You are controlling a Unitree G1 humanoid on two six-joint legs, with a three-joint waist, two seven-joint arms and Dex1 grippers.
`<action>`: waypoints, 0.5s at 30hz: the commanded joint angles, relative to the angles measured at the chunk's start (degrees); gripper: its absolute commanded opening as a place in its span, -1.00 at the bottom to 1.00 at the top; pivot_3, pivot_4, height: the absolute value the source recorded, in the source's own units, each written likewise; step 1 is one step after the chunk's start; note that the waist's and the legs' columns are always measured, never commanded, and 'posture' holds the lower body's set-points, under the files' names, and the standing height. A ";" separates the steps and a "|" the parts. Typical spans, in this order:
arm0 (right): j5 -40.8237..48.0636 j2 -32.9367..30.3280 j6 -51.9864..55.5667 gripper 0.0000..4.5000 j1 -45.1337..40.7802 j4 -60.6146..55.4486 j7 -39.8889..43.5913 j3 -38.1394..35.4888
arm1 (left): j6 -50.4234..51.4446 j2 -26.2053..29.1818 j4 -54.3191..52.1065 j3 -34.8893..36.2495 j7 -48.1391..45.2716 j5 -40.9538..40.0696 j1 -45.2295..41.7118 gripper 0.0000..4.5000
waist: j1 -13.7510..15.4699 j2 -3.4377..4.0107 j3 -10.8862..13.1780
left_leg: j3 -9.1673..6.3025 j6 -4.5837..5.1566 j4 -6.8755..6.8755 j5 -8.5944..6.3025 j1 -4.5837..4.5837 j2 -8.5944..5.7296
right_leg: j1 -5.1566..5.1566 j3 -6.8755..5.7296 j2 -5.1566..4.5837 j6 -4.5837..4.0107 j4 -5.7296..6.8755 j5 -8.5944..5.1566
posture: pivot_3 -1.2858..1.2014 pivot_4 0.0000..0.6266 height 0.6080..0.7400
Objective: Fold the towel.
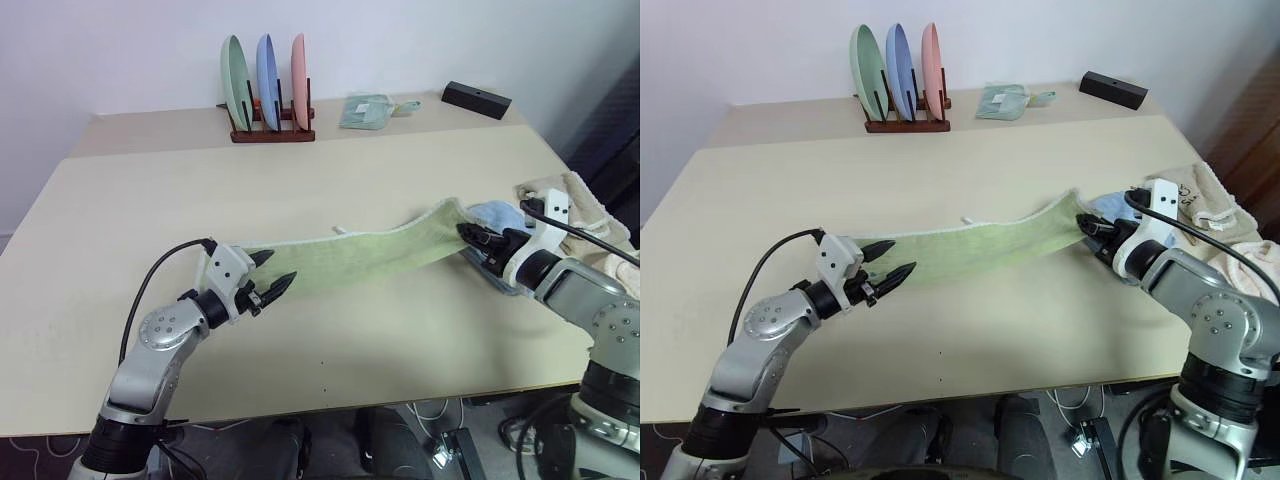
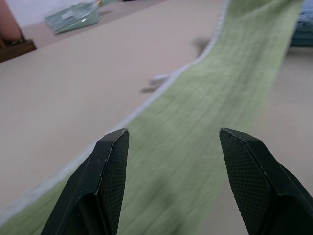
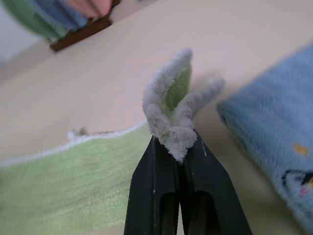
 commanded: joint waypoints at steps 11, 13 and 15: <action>-19.57 -4.27 -16.23 -0.98 -6.90 -3.74 17.91 39.60 | -2.02 -1.13 -0.21 1.01 0.87 1.04 -2.48 0.32 | -0.07 -0.06 0.01 | -0.01 -0.03 0.03 0.01 -0.02 0.01 | 0.00 -0.04 -0.01 0.03 -0.05 0.02 | 0.03 -0.52 1.00; -22.88 -2.55 -17.87 -0.98 -8.14 -1.31 18.29 43.27 | -1.88 -1.24 -0.56 1.10 1.17 1.30 -2.09 0.32 | 0.11 -0.06 0.01 | -0.02 -0.04 0.02 0.01 -0.03 0.01 | -0.03 -0.04 -0.01 0.03 -0.04 0.02 | 0.03 -0.52 1.00; -24.46 0.18 -18.32 -0.98 -8.93 1.10 17.95 44.95 | -1.64 -1.19 -1.24 1.33 1.57 1.39 -1.39 0.32 | 0.34 -0.07 0.01 | -0.03 -0.04 0.03 0.01 -0.10 -0.01 | -0.05 -0.05 -0.03 0.03 -0.06 0.02 | 0.03 -0.52 1.00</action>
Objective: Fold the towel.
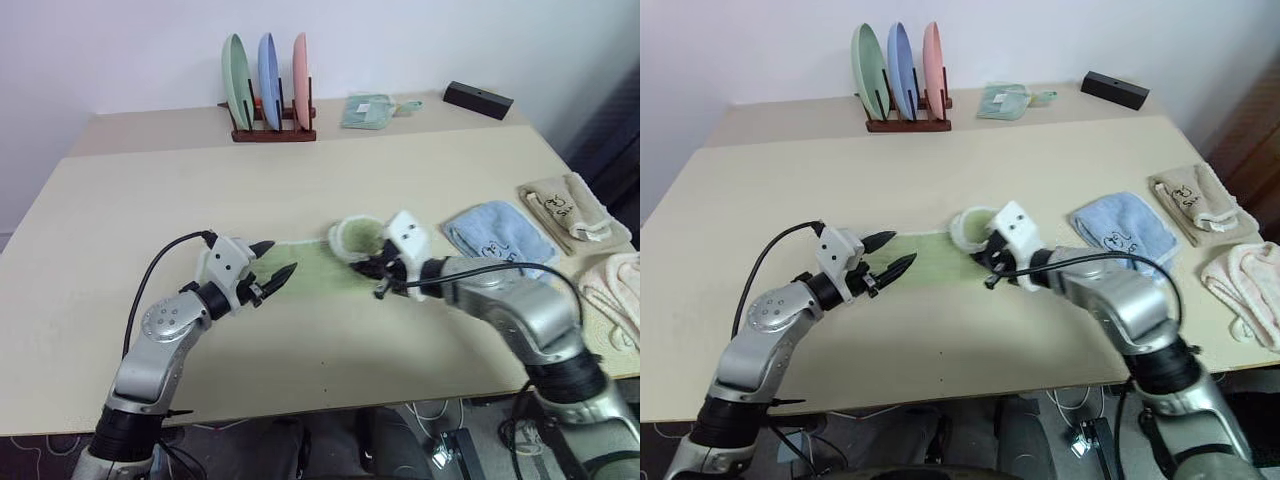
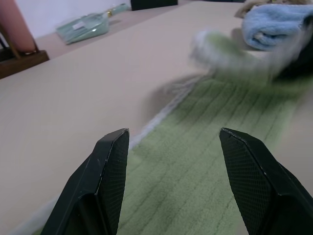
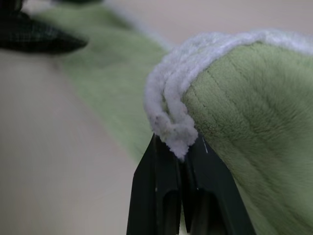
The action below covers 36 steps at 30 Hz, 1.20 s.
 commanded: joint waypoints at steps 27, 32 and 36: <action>-6.53 5.14 -15.27 -0.83 -1.40 6.47 6.98 -9.52 | 4.12 -0.03 -4.89 4.40 3.41 -1.92 2.94 0.32 | -0.12 -0.03 0.00 | -0.04 -0.04 -0.04 0.01 0.08 0.00 | 0.03 -0.03 0.04 -0.01 0.01 0.00 | 0.03 -0.52 1.00; -17.02 9.08 -28.14 -0.96 -4.78 21.29 6.36 -2.65 | 4.73 -0.71 -5.67 3.80 5.32 -0.90 3.98 0.32 | -0.22 -0.04 -0.01 | -0.03 -0.03 -0.03 0.01 0.06 -0.02 | 0.03 -0.01 0.02 0.00 -0.01 0.00 | 0.03 -0.52 1.00; -20.29 10.77 -33.91 -0.96 -4.15 28.94 8.62 -0.12 | 5.57 -0.88 -6.83 4.29 6.29 -1.22 5.54 0.32 | -0.23 -0.04 -0.01 | -0.01 -0.03 -0.06 0.01 0.06 -0.01 | -0.04 -0.01 0.04 -0.01 0.02 0.00 | 0.03 -0.52 1.00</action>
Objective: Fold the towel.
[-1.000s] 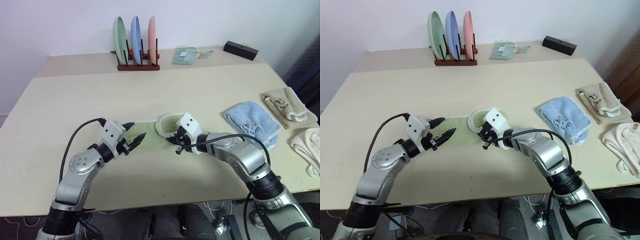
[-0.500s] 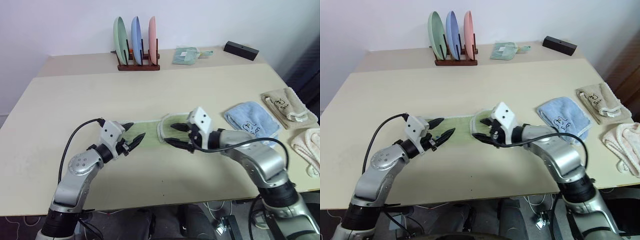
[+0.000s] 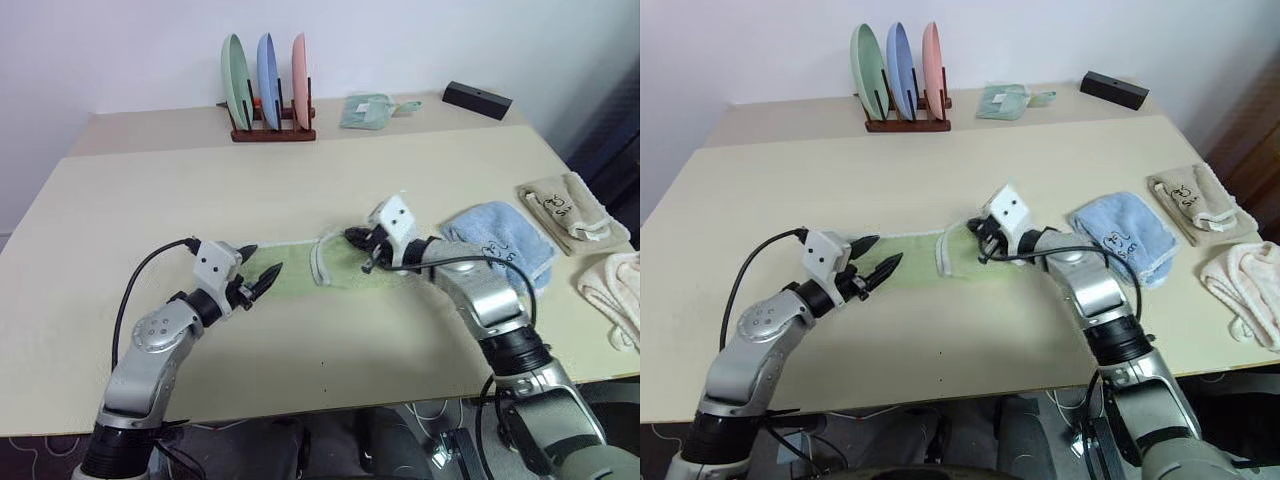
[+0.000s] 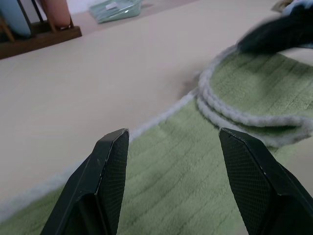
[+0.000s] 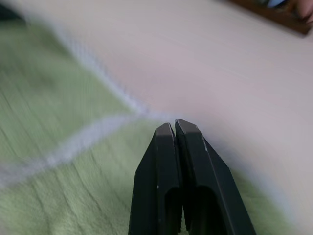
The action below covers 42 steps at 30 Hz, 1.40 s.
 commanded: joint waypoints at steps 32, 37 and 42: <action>-3.94 -0.41 -13.62 1.00 -4.24 -1.84 8.71 -3.78 | 22.71 -15.12 -21.78 25.41 35.29 -49.04 20.50 0.99 | 0.19 -0.05 -0.02 | -0.03 -0.01 0.03 -0.01 0.05 0.02 | 0.10 0.02 0.02 -0.01 -0.01 -0.01 | 0.03 -0.52 1.00; -4.37 0.46 -14.45 1.00 -4.62 -1.20 8.79 -3.37 | 21.08 -17.81 -17.01 24.21 47.80 -59.35 16.63 0.99 | 0.23 -0.05 -0.02 | -0.03 -0.04 0.04 0.01 0.08 0.02 | 0.12 0.02 0.02 -0.01 0.00 -0.01 | 0.03 -0.52 1.00; -5.42 0.12 -15.34 1.00 -3.22 -1.84 8.13 -3.59 | 16.67 -21.39 -12.47 23.56 57.54 -66.11 10.39 0.99 | 0.27 -0.10 -0.05 | -0.03 -0.05 0.06 0.01 0.07 0.01 | 0.12 0.01 0.02 -0.01 0.00 0.00 | 0.03 -0.52 1.00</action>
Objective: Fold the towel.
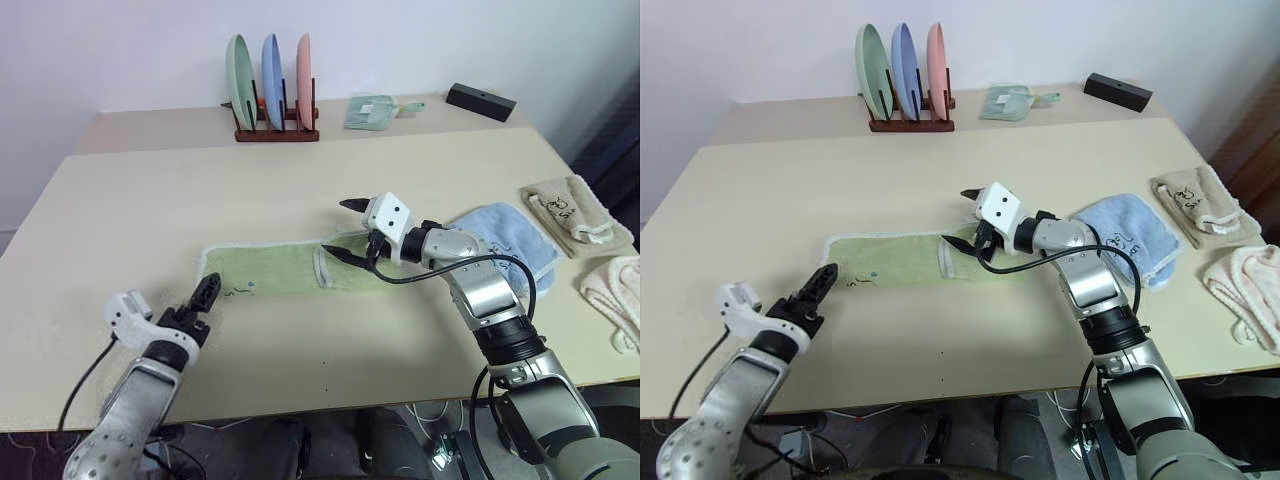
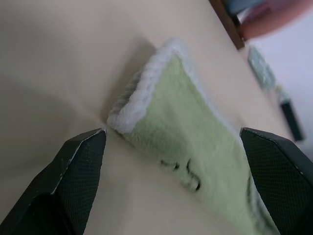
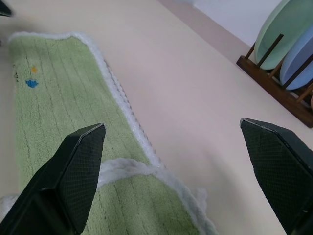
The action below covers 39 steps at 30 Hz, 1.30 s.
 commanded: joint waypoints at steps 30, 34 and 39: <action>-0.47 -0.04 2.41 1.00 3.03 -5.13 -3.91 -2.11 | -5.47 33.95 0.59 -3.32 -22.82 11.73 -8.00 -0.98 | 0.00 -0.05 -0.01 | 0.00 -0.04 -0.05 0.02 0.01 -0.03 | 0.02 0.04 0.02 -0.01 -0.02 -0.01 | 0.03 -0.52 1.00; -0.34 0.27 2.81 1.00 3.33 -4.51 -4.27 -2.15 | -2.49 36.88 -1.54 -15.42 -31.34 18.59 -13.90 -0.98 | -0.12 -0.05 -0.01 | 0.00 -0.04 -0.07 0.02 0.00 -0.02 | -0.02 0.05 0.03 -0.01 -0.01 0.00 | 0.03 -0.52 1.00; -0.64 0.49 2.75 1.00 3.58 -3.90 -4.65 -2.28 | 0.66 37.09 -0.42 -30.21 -37.63 30.57 -21.58 -0.98 | -0.63 -0.04 -0.01 | 0.02 -0.04 -0.10 0.02 -0.01 -0.02 | -0.05 0.06 0.03 -0.01 -0.03 0.00 | 0.03 -0.52 1.00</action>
